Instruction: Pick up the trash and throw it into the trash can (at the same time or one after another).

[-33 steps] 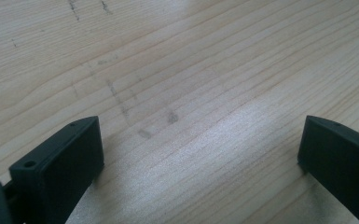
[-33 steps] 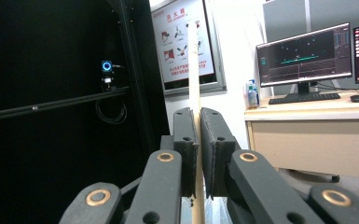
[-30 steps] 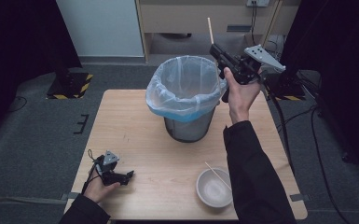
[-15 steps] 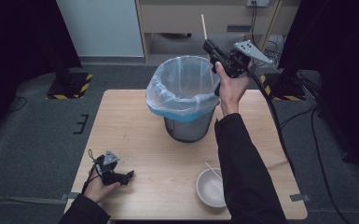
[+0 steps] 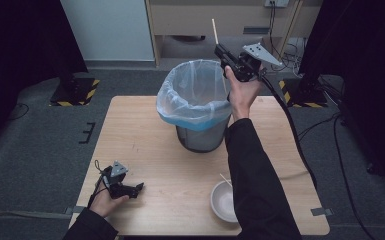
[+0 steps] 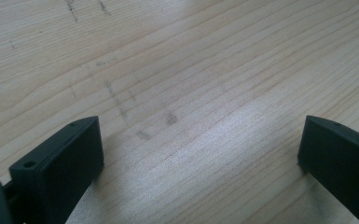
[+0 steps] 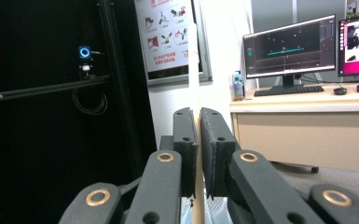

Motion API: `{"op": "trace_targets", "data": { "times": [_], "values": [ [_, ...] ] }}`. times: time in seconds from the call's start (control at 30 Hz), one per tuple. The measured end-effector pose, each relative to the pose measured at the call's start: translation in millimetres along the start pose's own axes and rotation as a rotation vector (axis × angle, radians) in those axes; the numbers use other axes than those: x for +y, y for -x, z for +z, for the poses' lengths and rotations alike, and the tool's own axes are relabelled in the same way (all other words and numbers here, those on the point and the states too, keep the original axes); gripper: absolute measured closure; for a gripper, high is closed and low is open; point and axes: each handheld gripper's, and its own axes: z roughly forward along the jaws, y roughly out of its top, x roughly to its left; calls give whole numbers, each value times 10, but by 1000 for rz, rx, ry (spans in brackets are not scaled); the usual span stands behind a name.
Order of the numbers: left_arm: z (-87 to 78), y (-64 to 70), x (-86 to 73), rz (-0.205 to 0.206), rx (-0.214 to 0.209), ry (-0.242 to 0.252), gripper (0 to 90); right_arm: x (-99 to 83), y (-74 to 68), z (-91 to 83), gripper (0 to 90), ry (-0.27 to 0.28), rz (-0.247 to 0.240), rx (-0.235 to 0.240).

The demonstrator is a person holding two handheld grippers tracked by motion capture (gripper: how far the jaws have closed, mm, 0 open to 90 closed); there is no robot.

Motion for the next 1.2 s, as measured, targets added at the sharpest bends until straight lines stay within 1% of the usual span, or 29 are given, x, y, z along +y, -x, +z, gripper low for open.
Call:
{"op": "trace_targets", "data": {
  "times": [0.07, 0.13, 0.27, 0.3, 0.5, 0.53, 0.57, 0.67, 0.73, 0.77, 0.8, 0.83, 0.9, 0.93, 1.0, 1.03, 1.07, 1.1, 1.2],
  "values": [
    [0, 0, 0, 0, 0, 0, 0, -18, 2, 18, 828, -6, -4, -6],
    [0, 0, 0, 0, 0, 0, 0, -31, 6, 37, 769, -18, -5, -7],
    [0, 0, 0, 0, 0, 0, 0, -21, 4, 37, 749, -11, 8, 0],
    [0, 0, 0, 0, 0, 0, 0, 7, 15, 15, 733, -7, 19, 4],
    [0, 0, 0, 0, 0, 0, 0, 132, 64, -119, 670, 13, 33, 8],
    [0, 0, 0, 0, 0, 0, 0, 132, 64, -119, 670, 13, 33, 8],
    [1, 1, 0, 0, 0, 1, 0, 177, 68, -189, 645, 15, 38, 22],
    [1, 1, 0, -1, 0, 1, 0, 233, 49, -310, 631, 21, 28, 53],
    [1, 1, 0, 0, 0, 1, 0, 257, 31, -388, 617, 17, 12, 76],
    [1, 1, 0, 0, 0, 1, 0, 266, 11, -447, 610, 15, -7, 90],
    [1, 1, 0, 0, 0, 1, 0, 266, 11, -447, 610, 15, -7, 90],
    [1, 1, 0, -1, 0, 1, 0, 271, -6, -497, 597, 5, -22, 106],
    [1, 1, -1, 0, 0, 1, 0, 279, -70, -689, 556, -41, -60, 146],
    [0, 1, -1, -1, 0, 0, 0, 271, -83, -733, 550, -44, -62, 156],
    [-1, 1, -1, 1, 1, -1, 0, 223, -89, -845, 546, -6, -49, 182],
    [-1, 1, -1, 1, 0, -1, 0, 194, -83, -927, 539, -20, -61, 184],
    [-1, 1, -1, 1, 1, -1, 0, 171, -76, -978, 534, -22, -59, 186],
    [-1, 1, -1, 1, 0, -1, 0, 120, -54, -1057, 521, -12, -53, 187],
    [-1, 1, -1, 1, 1, -1, 0, -2, 24, -1262, 515, -36, -68, 165]
  ]
}}
